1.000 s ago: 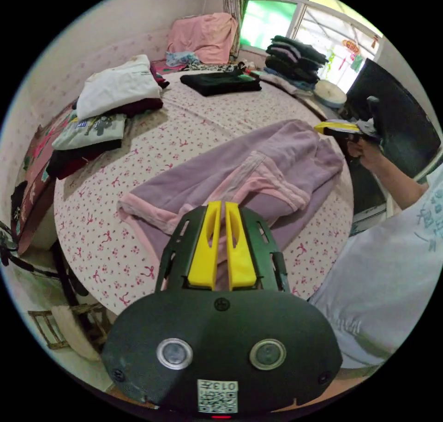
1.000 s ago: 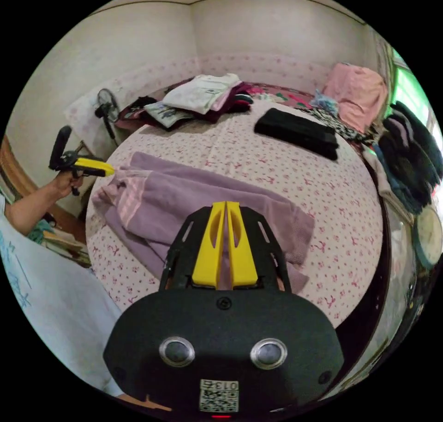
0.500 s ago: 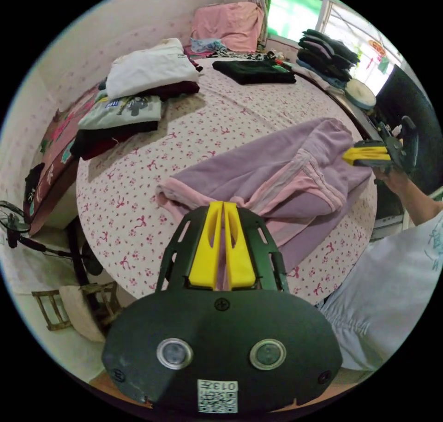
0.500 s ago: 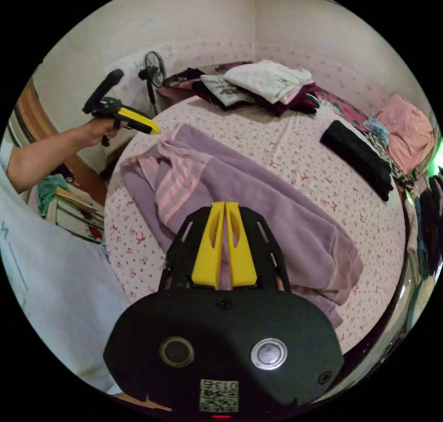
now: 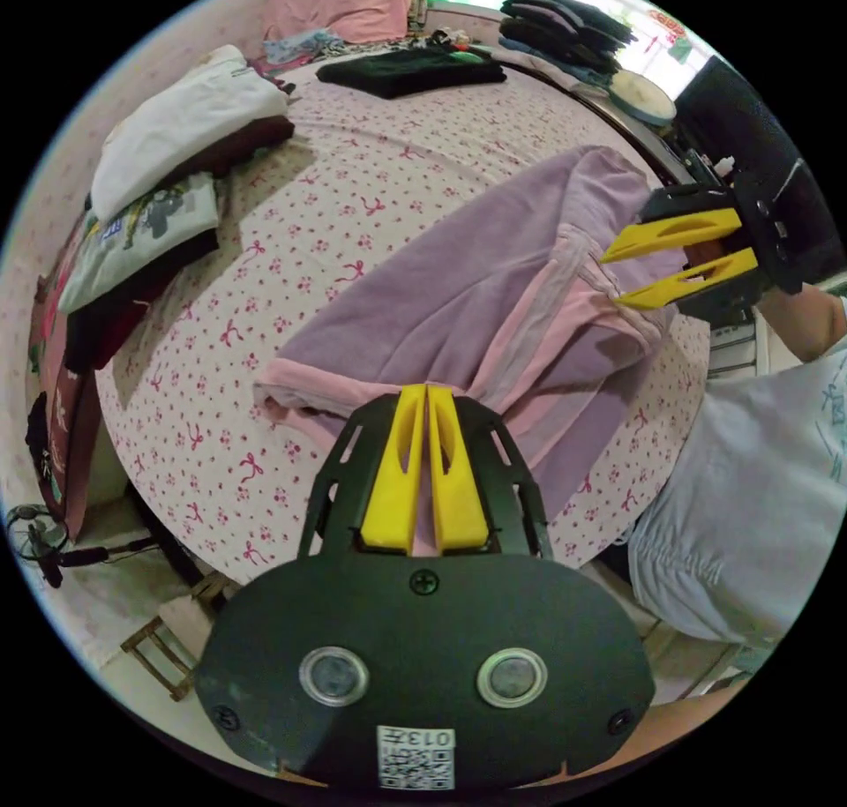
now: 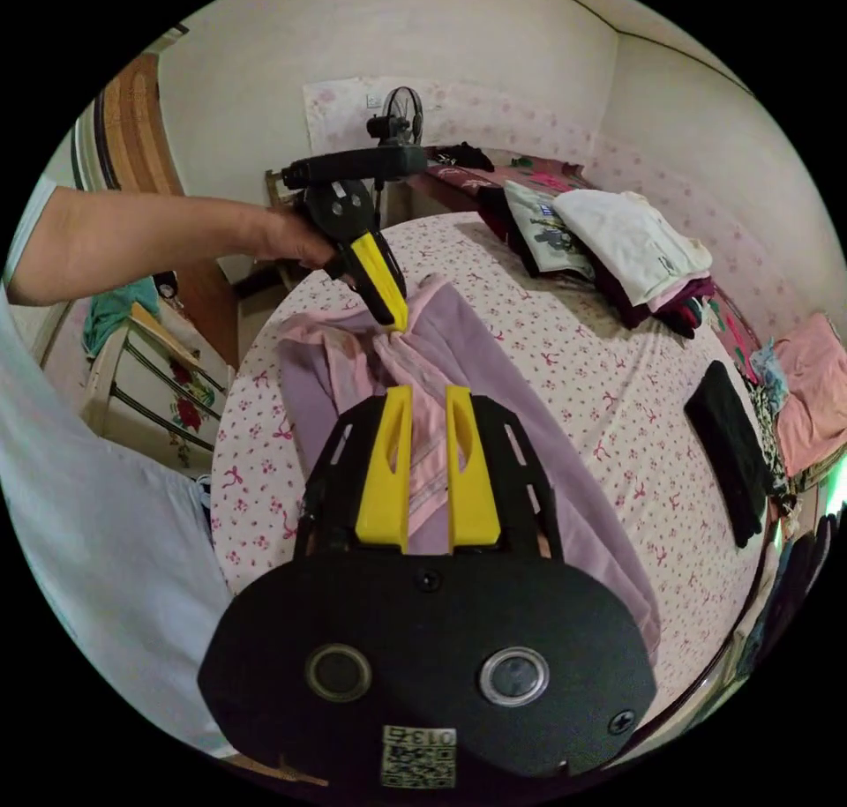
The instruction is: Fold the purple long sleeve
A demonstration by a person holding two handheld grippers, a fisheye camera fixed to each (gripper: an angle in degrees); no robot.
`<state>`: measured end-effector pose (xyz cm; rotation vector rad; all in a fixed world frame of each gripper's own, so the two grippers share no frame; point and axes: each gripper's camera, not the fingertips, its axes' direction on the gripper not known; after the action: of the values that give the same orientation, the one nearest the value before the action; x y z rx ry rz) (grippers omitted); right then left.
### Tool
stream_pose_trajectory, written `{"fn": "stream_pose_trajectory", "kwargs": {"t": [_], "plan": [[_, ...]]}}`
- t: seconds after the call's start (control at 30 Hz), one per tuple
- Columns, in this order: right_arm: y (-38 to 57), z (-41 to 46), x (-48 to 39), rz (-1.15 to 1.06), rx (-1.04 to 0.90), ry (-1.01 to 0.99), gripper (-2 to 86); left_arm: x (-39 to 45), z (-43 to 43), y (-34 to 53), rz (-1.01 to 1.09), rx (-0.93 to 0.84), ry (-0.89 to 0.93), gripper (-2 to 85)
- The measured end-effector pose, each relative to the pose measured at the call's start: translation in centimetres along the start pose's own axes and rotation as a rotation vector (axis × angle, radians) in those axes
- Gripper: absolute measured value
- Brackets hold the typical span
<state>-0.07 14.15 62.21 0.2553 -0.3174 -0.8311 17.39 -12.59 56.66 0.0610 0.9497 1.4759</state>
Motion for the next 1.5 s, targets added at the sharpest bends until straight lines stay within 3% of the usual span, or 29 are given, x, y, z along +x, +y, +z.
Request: {"fn": "stream_pose_trajectory", "kwargs": {"t": [0.13,0.3,0.47,0.57,0.63,0.83,1.0,1.23,1.37,1.5], "plan": [[-3.1,2.6,1.7,-0.077,-0.068,-0.045,7.1,-1.9,-0.6,-1.4,-0.035,0.063,0.014,-0.3],[-5.7,7.3,3.3,-0.171,-0.286,-0.285,2.7,-3.0,0.6,-3.6,0.020,0.011,0.017,-0.3],[-6.2,3.8,5.0,-0.227,-0.102,-0.422,1.3,-3.7,0.3,-6.1,0.139,0.065,0.097,-0.3],[-6.3,3.0,6.8,-0.195,-0.048,-0.474,1.0,-4.3,3.4,-7.7,0.223,-0.116,0.192,-0.4],[-6.4,3.2,7.6,-0.181,-0.040,-0.488,1.0,-4.9,4.3,-8.2,0.256,-0.124,0.243,-0.4],[-7.3,6.9,9.6,0.004,-0.147,-0.386,1.1,-8.3,5.0,-9.6,0.255,-0.192,0.353,-0.2],[-7.5,10.5,10.2,0.108,-0.305,-0.370,1.9,-11.3,3.9,-9.3,0.160,-0.213,0.325,0.8],[-4.0,3.3,10.5,0.183,-0.075,-0.355,4.4,-10.0,0.0,-6.6,0.117,0.017,0.359,8.8],[0.1,-2.4,7.2,0.162,0.026,-0.277,6.4,-6.4,0.9,-7.4,0.164,0.018,0.180,9.4],[1.6,-3.7,-1.4,-0.037,-0.015,-0.138,8.7,-5.4,2.8,-9.2,0.157,-0.044,0.086,7.8]]}}
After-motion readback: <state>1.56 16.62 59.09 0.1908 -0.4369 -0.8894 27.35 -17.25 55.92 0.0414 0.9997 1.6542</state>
